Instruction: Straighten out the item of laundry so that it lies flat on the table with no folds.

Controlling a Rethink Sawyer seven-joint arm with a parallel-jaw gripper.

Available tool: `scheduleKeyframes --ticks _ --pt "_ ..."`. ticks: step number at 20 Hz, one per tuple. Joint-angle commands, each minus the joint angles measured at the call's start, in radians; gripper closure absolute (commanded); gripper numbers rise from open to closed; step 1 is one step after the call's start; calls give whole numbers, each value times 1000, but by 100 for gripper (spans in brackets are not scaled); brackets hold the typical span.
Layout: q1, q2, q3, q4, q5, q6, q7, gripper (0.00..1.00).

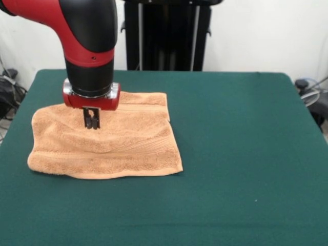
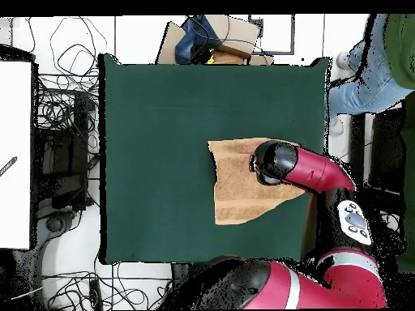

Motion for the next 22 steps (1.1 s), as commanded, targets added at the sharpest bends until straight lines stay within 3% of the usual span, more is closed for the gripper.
scheduleKeyframes --ticks 1,13,22 --pt "-8 30 16 50 32 -106 236 100" --pt "22 58 0 27 90 -64 288 100" --pt "30 125 8 -43 73 -36 211 100"
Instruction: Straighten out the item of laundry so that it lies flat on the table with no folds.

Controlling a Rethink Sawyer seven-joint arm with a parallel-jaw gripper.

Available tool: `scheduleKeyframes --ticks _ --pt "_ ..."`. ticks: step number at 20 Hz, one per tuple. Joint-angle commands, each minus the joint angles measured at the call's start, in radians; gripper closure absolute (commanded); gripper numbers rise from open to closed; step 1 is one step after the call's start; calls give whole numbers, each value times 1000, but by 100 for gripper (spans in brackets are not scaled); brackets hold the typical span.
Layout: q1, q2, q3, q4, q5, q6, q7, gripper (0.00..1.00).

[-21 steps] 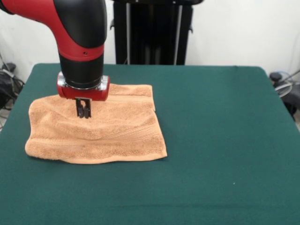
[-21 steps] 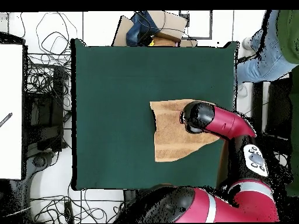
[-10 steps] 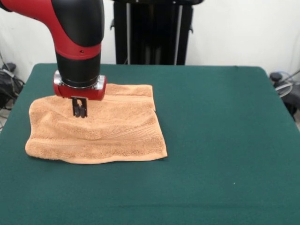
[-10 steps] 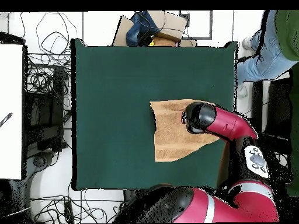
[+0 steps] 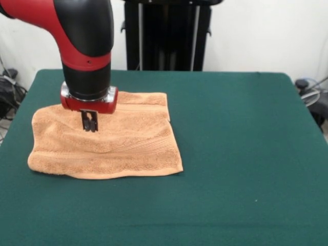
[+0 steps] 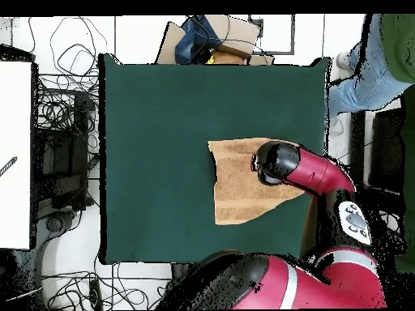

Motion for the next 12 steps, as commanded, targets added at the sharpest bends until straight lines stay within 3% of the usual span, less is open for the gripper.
scheduleKeyframes --ticks 1,12 --pt "31 102 26 -45 25 -18 213 100" --pt "42 197 30 -148 34 -45 219 100"
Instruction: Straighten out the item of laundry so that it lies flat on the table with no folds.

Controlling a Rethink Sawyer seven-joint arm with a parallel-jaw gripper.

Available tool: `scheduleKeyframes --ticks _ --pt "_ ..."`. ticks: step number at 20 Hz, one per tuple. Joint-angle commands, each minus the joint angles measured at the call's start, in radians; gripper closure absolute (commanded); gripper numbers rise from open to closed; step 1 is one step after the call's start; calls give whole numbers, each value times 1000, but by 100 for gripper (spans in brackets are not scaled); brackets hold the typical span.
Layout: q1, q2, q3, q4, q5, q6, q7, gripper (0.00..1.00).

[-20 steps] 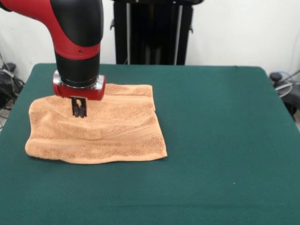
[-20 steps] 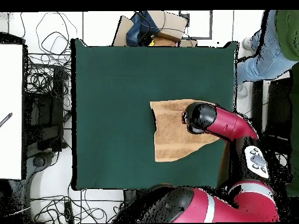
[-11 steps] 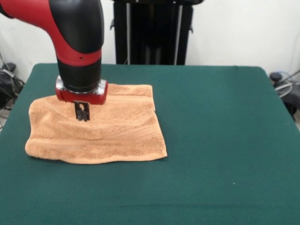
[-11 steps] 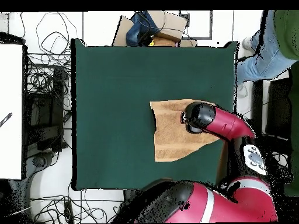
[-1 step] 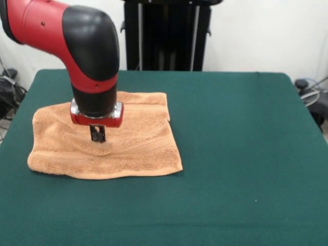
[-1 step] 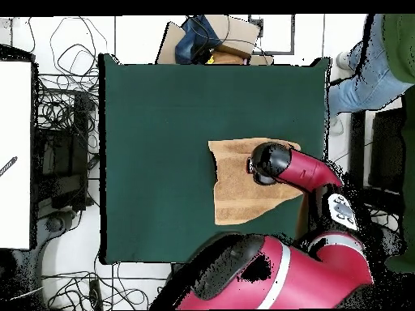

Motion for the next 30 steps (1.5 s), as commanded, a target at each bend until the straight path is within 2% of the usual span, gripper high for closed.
scheduleKeyframes --ticks 1,20,30 --pt "36 97 31 -94 36 -52 225 100" --pt "163 123 -26 -188 129 38 321 100" --pt "192 100 -27 -145 192 48 330 100"
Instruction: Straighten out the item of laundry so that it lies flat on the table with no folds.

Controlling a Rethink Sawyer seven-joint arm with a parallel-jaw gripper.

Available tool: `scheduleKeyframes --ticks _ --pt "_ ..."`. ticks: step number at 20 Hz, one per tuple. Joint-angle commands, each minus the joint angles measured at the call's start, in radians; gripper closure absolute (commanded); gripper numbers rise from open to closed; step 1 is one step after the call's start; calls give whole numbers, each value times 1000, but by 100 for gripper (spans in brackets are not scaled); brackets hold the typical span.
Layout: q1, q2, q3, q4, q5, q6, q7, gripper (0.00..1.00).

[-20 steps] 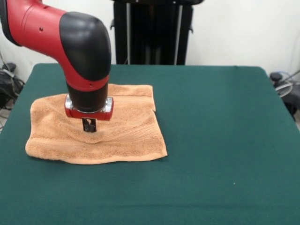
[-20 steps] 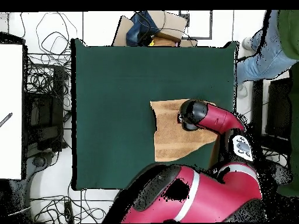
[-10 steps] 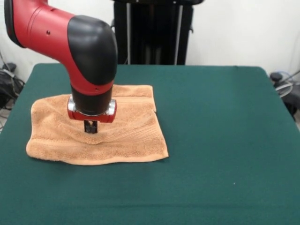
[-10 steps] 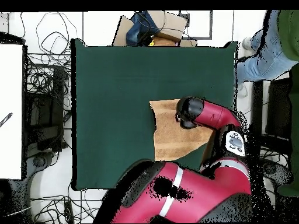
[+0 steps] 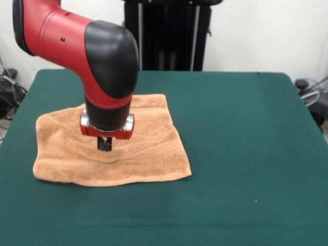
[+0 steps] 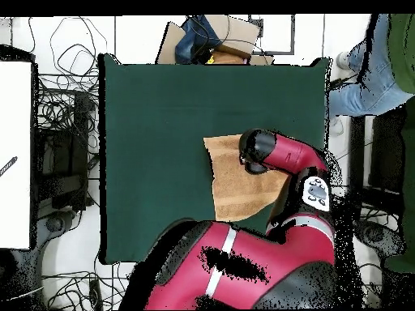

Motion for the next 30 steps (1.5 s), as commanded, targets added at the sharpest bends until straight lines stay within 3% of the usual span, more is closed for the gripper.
scheduleKeyframes --ticks 1,13,18,30 --pt "62 23 86 -8 111 -36 331 100" --pt "76 29 63 14 161 -68 305 100" --pt "0 36 84 35 136 -114 206 100" --pt "-164 -98 142 277 11 -229 30 100"
